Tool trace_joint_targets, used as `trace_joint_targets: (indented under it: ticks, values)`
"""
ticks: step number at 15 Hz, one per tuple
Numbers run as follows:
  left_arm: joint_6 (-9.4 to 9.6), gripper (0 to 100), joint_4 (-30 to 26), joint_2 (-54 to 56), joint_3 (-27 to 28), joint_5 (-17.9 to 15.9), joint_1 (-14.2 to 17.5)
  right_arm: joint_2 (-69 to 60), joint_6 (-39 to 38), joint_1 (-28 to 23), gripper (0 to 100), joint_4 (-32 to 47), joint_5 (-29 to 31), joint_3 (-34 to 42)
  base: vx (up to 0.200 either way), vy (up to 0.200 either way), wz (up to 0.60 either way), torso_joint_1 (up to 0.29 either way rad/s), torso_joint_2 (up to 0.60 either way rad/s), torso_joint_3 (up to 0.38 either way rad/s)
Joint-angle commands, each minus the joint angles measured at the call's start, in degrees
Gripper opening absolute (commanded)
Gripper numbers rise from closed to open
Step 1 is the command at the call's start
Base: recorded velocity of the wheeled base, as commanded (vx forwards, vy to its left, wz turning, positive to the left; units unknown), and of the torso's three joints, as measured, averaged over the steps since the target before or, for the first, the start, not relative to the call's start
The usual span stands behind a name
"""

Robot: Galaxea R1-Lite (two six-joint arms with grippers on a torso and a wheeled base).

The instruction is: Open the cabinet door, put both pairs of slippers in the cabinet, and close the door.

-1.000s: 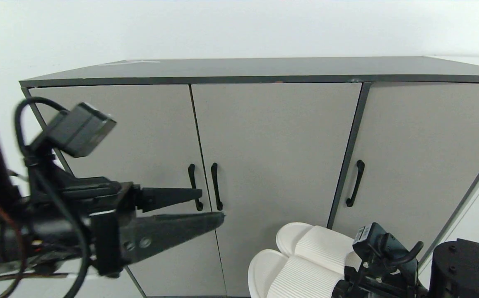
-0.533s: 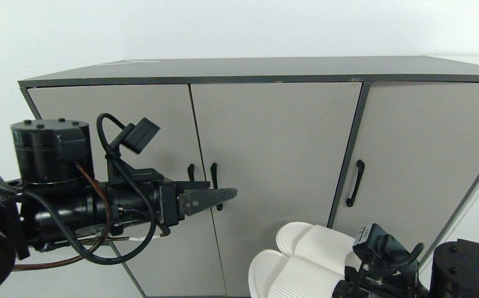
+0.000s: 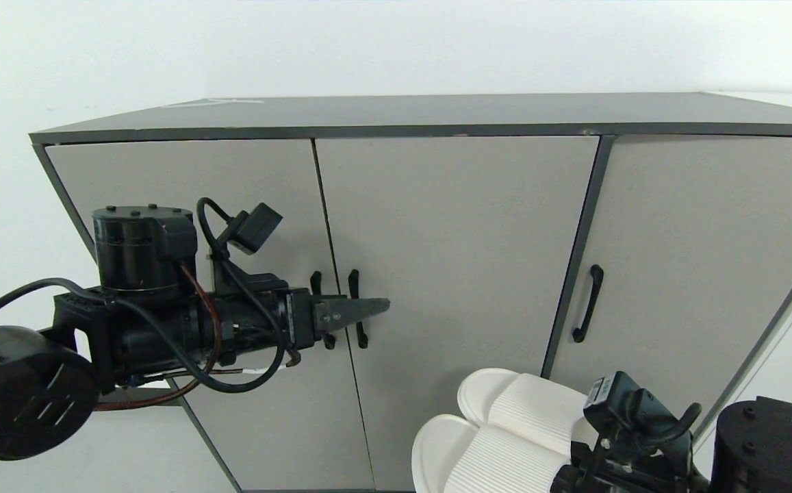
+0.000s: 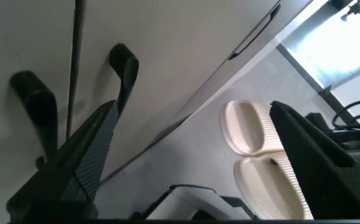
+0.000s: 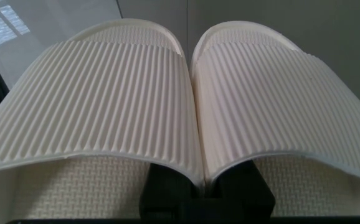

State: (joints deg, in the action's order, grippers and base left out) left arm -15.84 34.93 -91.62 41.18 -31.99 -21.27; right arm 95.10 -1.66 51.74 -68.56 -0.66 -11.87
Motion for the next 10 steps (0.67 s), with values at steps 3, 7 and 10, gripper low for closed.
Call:
trace_joint_targets:
  ticks: [3,7,10]
  values:
    - [0.1,100,1.7,-2.3,0.2,0.2,0.7,0.0,0.0,0.0,0,0.0,0.0,0.0,0.0,0.0,0.0,0.0,0.0,0.0]
    - [0.1,100,3.0,-4.4,1.8,0.3,1.1,-0.6,0.1,0.0,0,0.0,0.0,0.3,0.0,0.0,0.0,0.0,0.0,0.0]
    - [0.1,100,3.1,-5.2,2.2,0.3,1.1,-0.8,0.0,-0.1,0,0.0,0.0,0.4,0.0,0.0,0.0,0.0,0.0,0.0]
